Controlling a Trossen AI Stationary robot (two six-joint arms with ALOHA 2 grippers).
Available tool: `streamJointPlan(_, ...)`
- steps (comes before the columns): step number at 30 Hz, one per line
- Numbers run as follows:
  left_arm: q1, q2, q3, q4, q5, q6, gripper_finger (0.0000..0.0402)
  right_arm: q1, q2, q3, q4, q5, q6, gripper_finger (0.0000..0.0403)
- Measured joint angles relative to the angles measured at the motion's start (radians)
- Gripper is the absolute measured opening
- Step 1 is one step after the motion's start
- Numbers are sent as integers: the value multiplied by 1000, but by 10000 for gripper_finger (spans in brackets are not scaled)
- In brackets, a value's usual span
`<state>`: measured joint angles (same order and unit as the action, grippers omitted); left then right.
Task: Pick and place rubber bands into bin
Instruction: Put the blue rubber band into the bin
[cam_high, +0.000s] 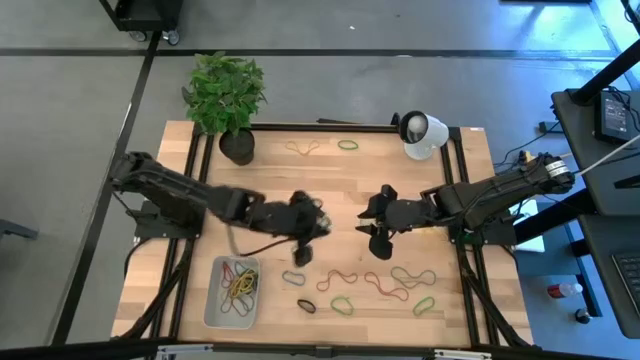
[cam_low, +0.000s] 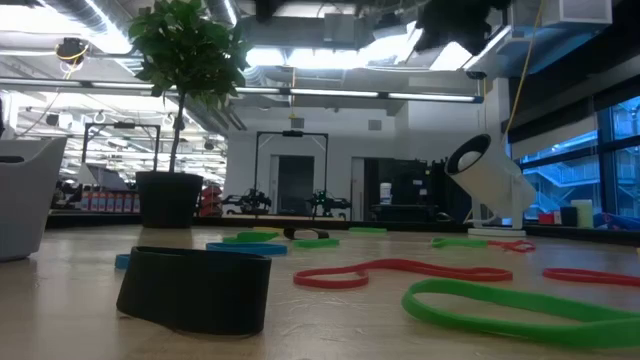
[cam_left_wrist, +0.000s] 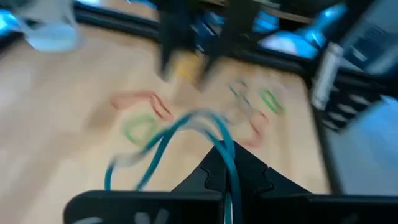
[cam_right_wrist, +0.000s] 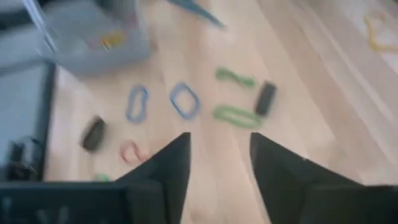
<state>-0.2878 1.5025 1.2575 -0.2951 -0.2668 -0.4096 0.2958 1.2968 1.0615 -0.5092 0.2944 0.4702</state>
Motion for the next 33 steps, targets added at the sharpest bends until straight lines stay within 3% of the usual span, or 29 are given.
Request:
streamJointPlan(5,-152,-96,0,-236,-2,-215,2,0,-1,-17,-96,0,0,211)
streamJointPlan(10,-345,-167,0,-492,18,-621,2,-2,-1,-69,-77,0,-1,222)
streamJointPlan(14,-481,-159,0,-646,78,-916,2,-12,-1,-119,-45,0,8,220)
streamJointPlan(18,-554,-91,0,-739,186,-1108,1,-21,-1,-162,8,0,23,219)
streamJointPlan(27,-579,98,0,-753,224,-1243,6,-26,-1,-171,101,0,20,219)
streamJointPlan(33,-575,175,0,-752,333,-1251,51,-26,-1,-171,124,0,20,219)
